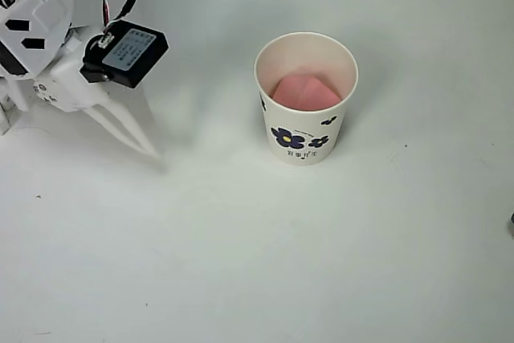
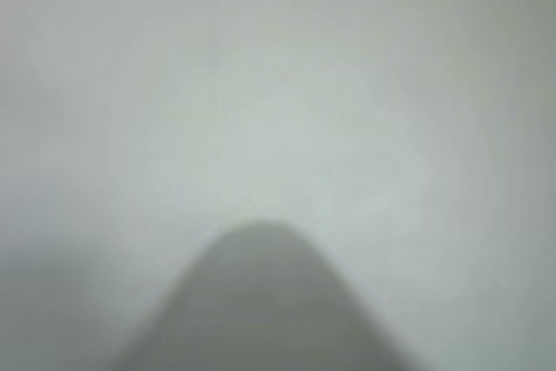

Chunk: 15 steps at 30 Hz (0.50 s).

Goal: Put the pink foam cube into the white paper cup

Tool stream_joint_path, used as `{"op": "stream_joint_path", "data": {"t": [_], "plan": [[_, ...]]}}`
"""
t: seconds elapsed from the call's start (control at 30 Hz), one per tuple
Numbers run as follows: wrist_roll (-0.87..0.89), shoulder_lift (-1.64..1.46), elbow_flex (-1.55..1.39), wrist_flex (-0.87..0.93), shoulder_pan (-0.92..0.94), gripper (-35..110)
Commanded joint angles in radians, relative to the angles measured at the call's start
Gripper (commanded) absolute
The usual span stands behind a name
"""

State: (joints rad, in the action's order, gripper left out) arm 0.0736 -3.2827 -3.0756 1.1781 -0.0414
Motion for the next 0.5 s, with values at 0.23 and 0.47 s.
{"op": "stream_joint_path", "data": {"t": [0.23,0.47], "plan": [[-0.02,-0.028,0.014,0.091,-0.014,0],[-0.098,-0.032,0.014,0.114,-0.064,0]]}}
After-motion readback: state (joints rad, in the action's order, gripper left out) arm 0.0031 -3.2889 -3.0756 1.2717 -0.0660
